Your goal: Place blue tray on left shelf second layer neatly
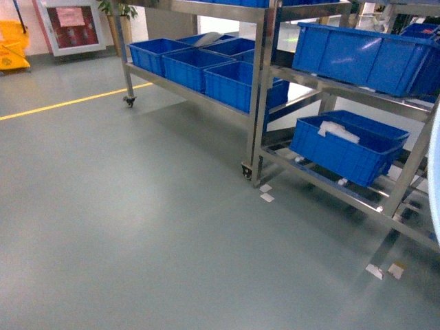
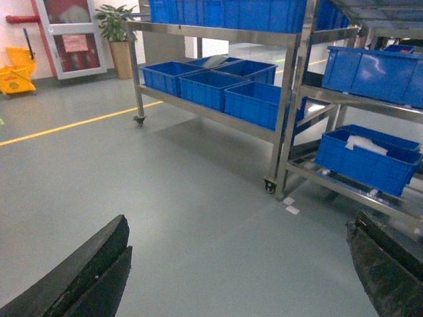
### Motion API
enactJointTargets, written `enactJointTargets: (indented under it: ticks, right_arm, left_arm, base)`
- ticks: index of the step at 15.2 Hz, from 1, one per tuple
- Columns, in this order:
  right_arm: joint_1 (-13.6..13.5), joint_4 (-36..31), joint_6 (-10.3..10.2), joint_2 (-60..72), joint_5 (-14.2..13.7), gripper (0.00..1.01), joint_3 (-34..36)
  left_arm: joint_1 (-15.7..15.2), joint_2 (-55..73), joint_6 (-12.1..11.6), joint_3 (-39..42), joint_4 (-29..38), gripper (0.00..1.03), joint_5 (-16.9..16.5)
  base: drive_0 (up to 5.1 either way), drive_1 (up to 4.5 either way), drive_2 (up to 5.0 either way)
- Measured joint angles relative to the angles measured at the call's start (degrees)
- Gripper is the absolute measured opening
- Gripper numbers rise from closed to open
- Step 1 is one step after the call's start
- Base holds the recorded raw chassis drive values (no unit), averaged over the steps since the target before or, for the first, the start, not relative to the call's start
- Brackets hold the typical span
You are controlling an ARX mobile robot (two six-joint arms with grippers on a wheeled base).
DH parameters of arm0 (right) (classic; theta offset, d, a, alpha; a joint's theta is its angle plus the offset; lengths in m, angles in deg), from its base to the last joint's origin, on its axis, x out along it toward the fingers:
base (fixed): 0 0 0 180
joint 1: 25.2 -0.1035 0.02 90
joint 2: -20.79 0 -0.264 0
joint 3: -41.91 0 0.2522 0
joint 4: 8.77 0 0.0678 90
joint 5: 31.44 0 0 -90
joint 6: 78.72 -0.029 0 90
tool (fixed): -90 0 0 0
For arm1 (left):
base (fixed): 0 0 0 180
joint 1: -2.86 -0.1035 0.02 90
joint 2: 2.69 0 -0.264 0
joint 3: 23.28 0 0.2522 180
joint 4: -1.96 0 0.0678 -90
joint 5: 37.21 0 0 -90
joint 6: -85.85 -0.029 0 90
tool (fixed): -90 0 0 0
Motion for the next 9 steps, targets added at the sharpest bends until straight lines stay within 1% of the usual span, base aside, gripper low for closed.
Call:
enactJointTargets:
  ticks: [9]
  right_arm:
    - [0.0,-0.3,0.3,0.0,0.0,0.02,-0.1]
  left_arm:
    - [0.0,0.0,0.0,0.0,0.2,0.98,0.2]
  base:
    - [0.0,0.0,0.0]
